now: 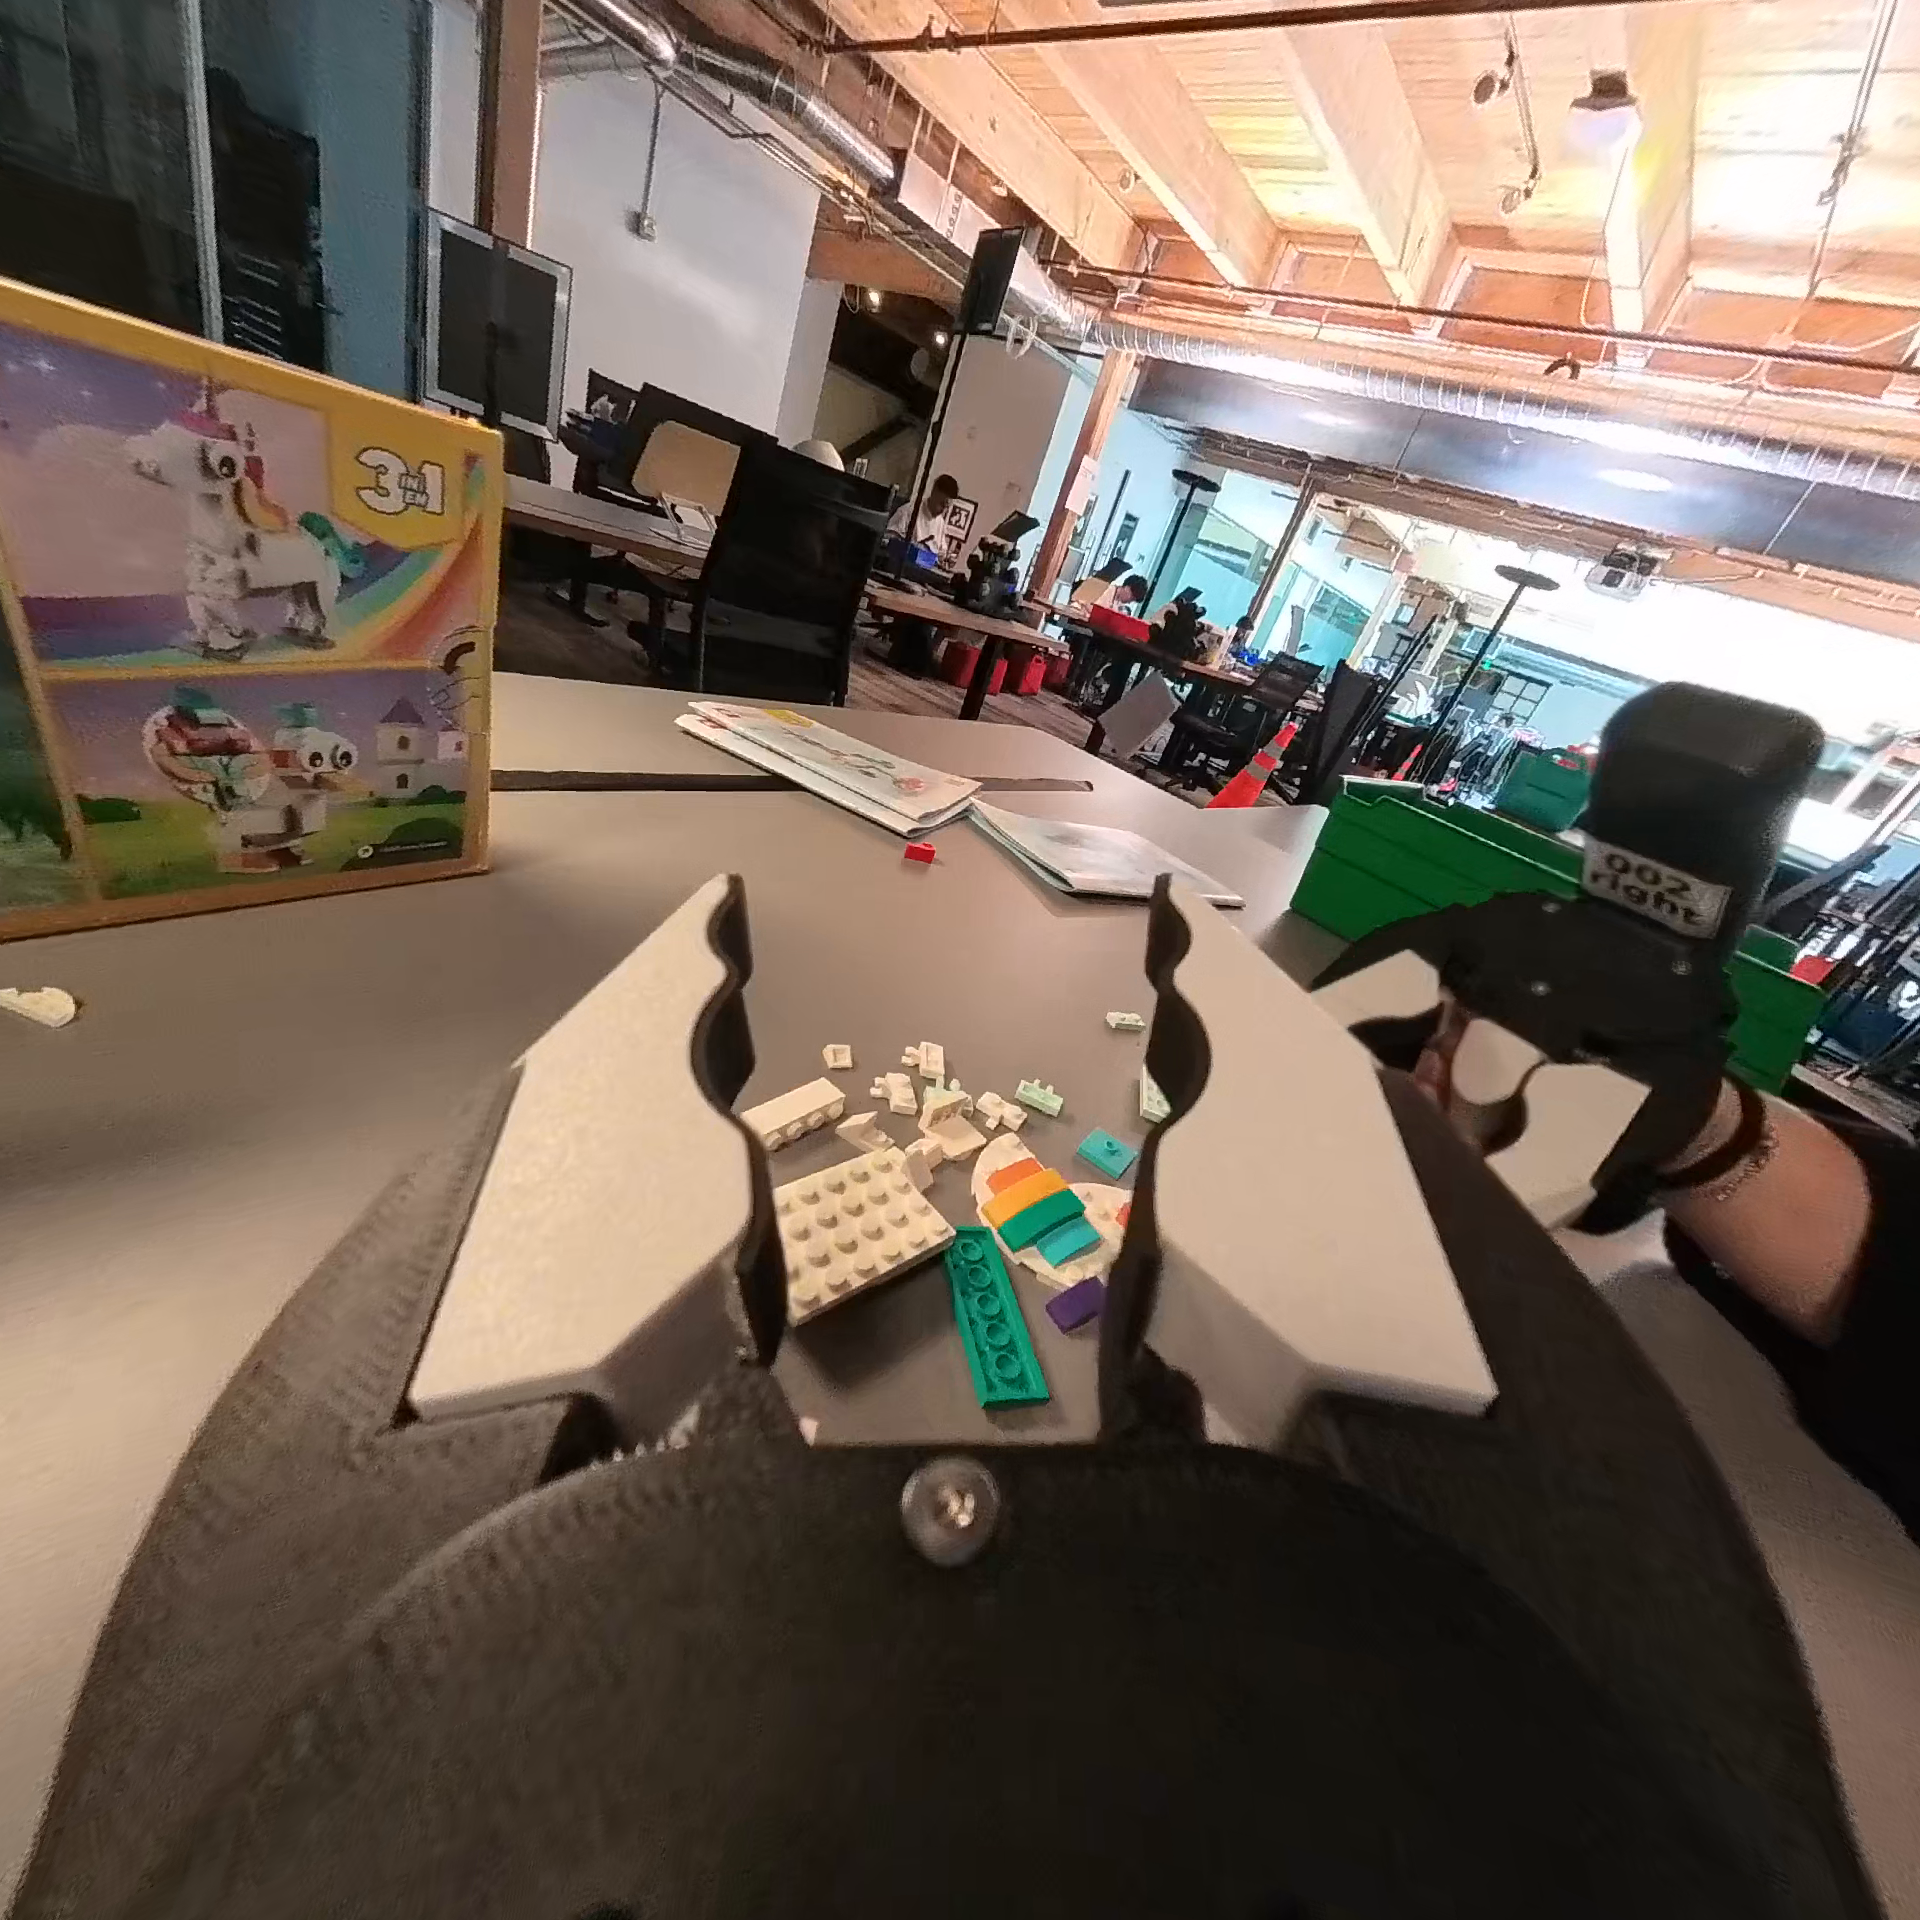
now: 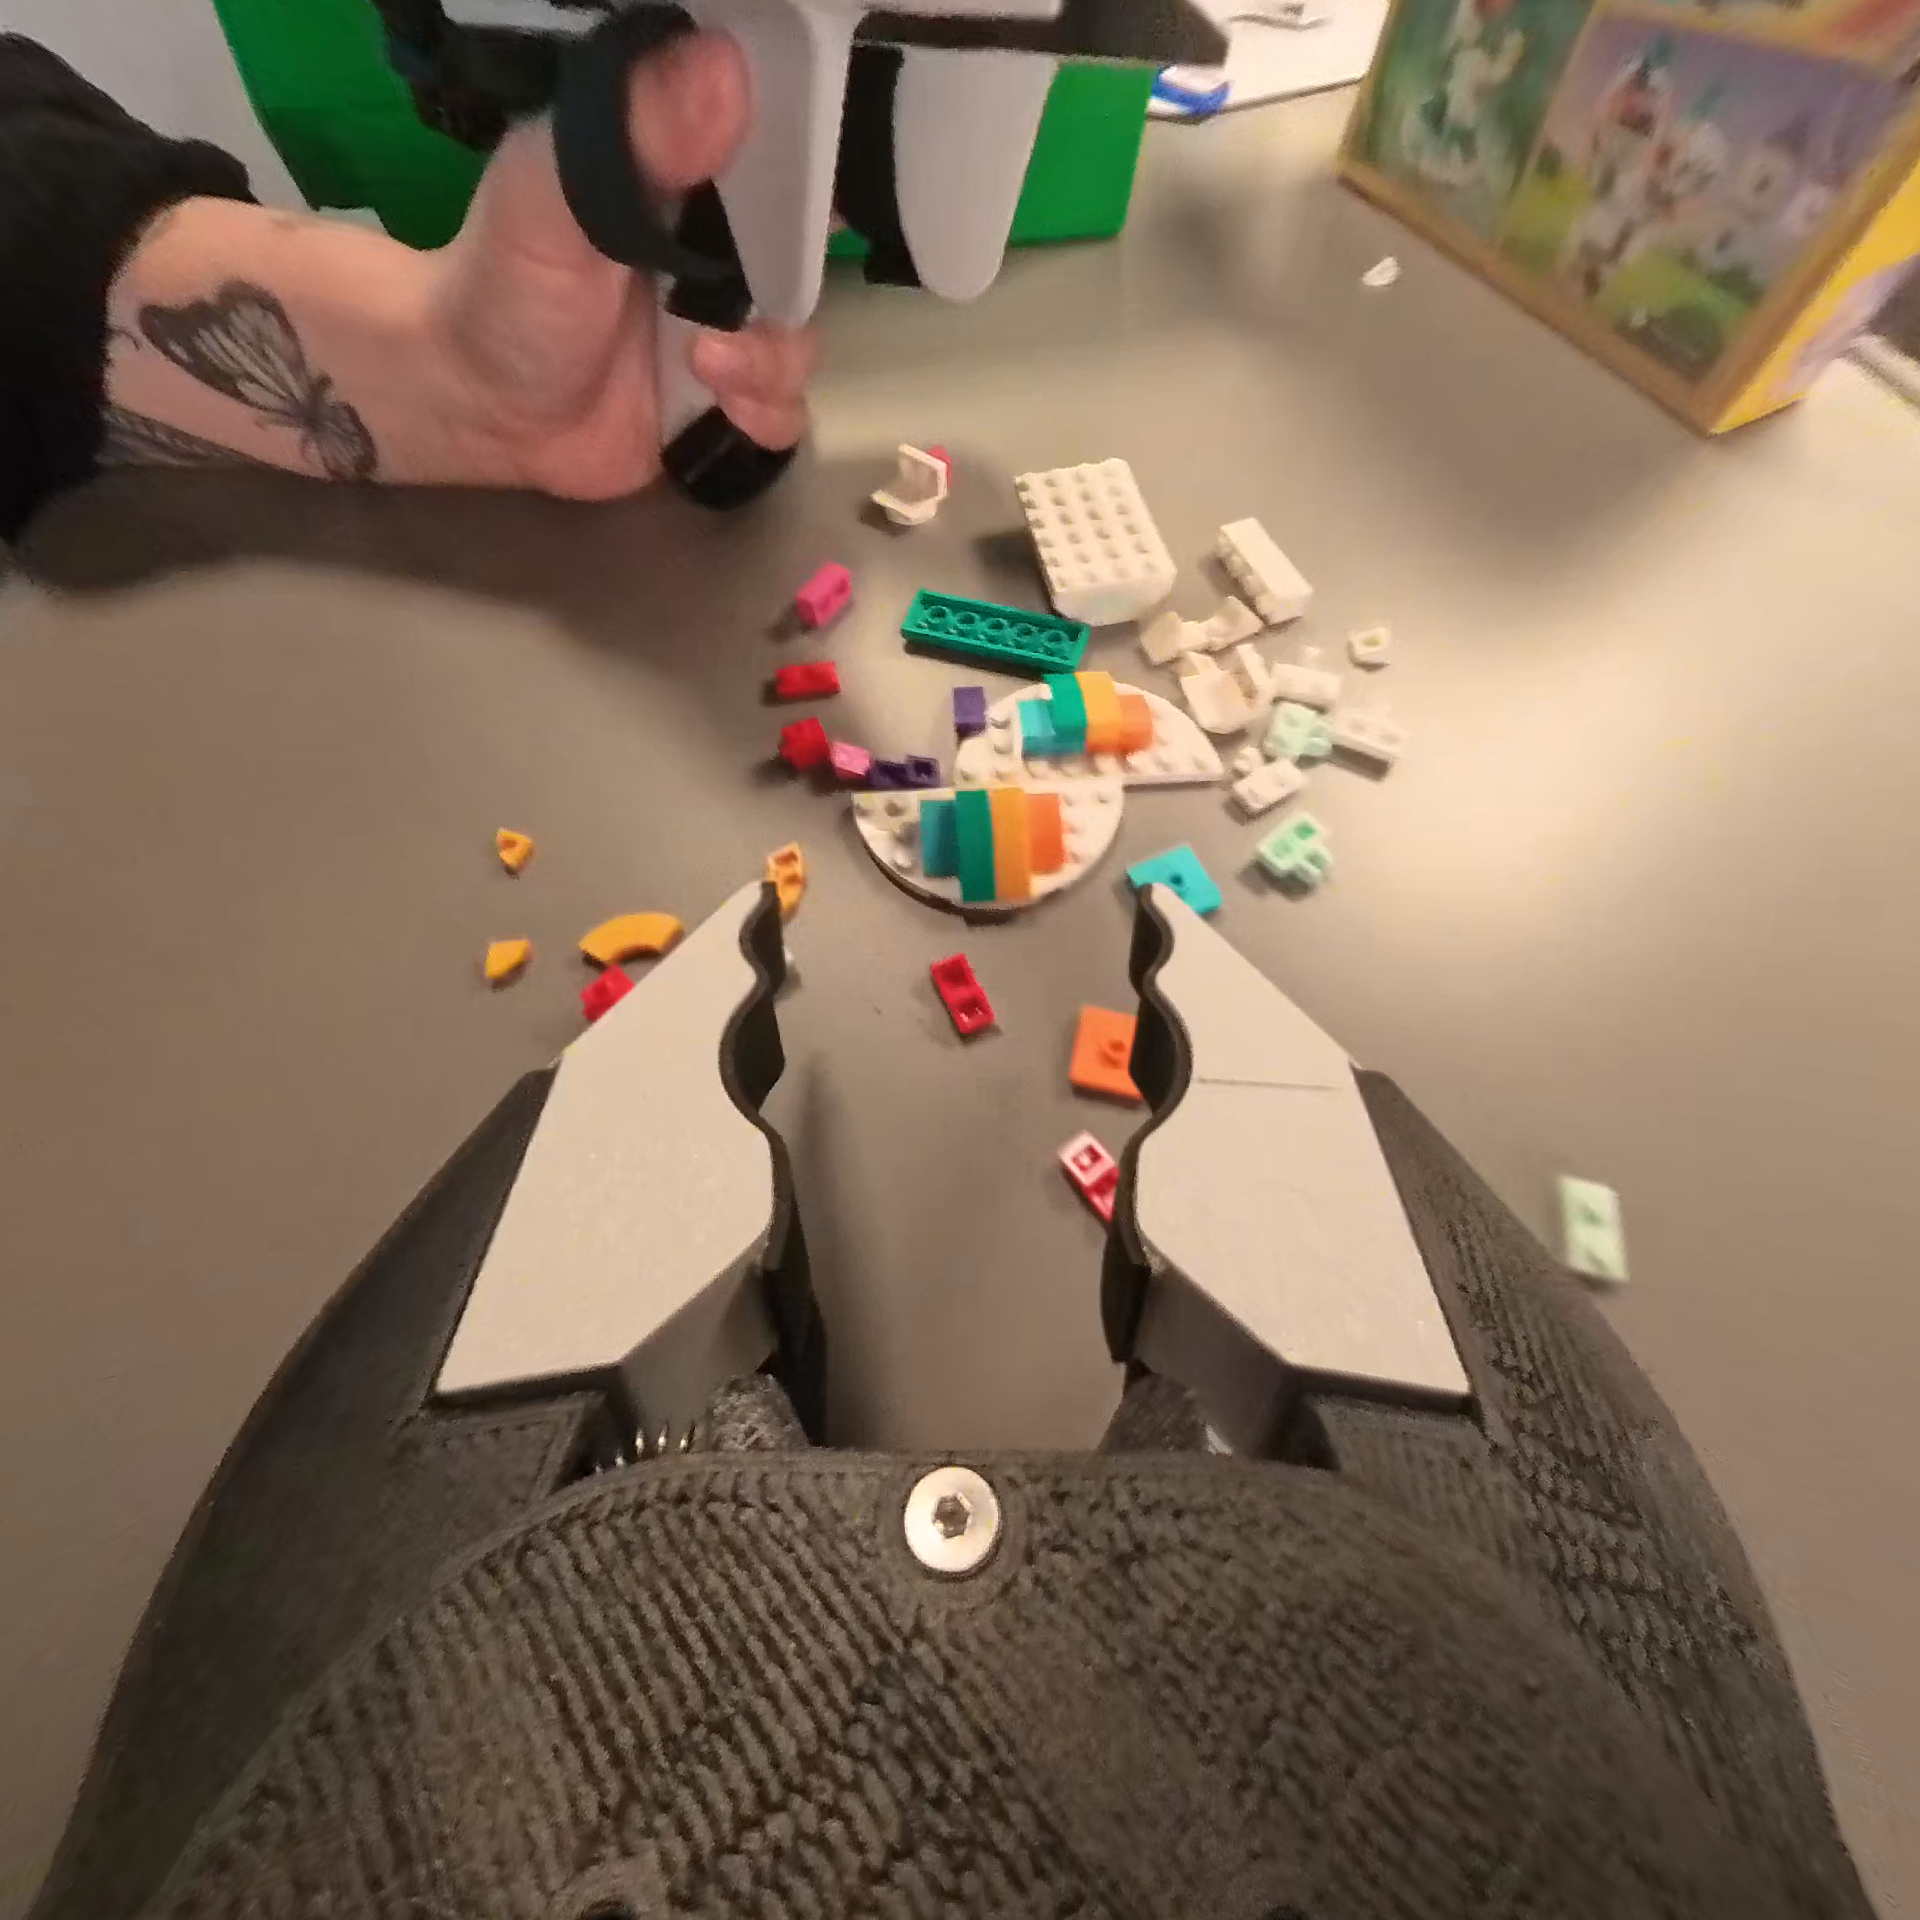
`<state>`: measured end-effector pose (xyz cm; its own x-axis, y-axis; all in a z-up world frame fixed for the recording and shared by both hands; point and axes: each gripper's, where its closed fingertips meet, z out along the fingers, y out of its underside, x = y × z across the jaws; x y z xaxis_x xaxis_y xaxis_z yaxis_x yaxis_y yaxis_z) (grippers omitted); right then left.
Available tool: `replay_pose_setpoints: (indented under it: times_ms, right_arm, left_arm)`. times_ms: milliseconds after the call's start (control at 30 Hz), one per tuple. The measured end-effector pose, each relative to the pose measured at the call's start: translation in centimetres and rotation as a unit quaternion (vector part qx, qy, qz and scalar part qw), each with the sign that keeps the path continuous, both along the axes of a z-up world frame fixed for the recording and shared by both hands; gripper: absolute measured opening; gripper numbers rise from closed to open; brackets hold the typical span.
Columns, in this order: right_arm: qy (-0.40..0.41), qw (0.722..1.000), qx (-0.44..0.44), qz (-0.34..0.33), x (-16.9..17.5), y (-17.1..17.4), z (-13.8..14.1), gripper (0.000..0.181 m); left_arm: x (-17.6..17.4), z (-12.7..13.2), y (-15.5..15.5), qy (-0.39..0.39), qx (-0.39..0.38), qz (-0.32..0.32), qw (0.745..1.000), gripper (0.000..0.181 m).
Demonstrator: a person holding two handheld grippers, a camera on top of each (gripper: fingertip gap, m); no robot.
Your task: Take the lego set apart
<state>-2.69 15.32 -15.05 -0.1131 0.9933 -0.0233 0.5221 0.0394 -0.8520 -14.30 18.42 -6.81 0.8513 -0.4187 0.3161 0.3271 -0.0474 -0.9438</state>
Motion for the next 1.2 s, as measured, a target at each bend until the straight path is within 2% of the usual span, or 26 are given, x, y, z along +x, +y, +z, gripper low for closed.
replay_pose_setpoints:
  times_ms: [200,400,567,700,800,933,1067,1200]
  right_arm:
    - [-0.037,0.998,0.033,-0.027,-1.8,0.8,-1.2,0.063]
    - [-0.069,0.997,0.028,0.002,-2.9,0.6,-2.2,0.067]
    - [-0.072,0.997,0.026,0.004,-3.1,0.4,-2.2,0.059]
    - [-0.041,0.991,0.126,0.010,-3.1,0.7,-1.5,0.058]
    - [0.016,0.970,0.243,0.021,-3.2,0.6,0.2,0.058]
    - [0.092,0.919,0.382,0.034,-3.2,-0.3,3.3,0.059]
    - [0.113,0.880,0.459,0.048,-3.3,-1.5,4.6,0.059]
    - [0.095,0.857,0.501,0.070,-3.5,-2.2,4.0,0.059]
  left_arm:
    - [1.4,-0.1,-0.2,0.031,0.005,-0.021,0.999,0.070]
    - [2.4,-0.2,-0.5,0.057,0.010,-0.035,0.998,0.067]
    - [2.9,-0.3,-0.7,0.074,0.014,-0.042,0.996,0.066]
    - [3.2,-0.3,-0.9,0.074,0.016,-0.053,0.996,0.066]
    - [4.2,-0.7,-1.2,0.066,-0.004,-0.100,0.993,0.063]
    - [6.7,-2.1,-2.3,0.029,-0.075,-0.227,0.971,0.044]
    - [8.3,-2.7,-3.4,-0.024,-0.126,-0.316,0.940,0.035]
    - [9.1,-2.8,-4.1,-0.007,-0.126,-0.338,0.933,0.025]
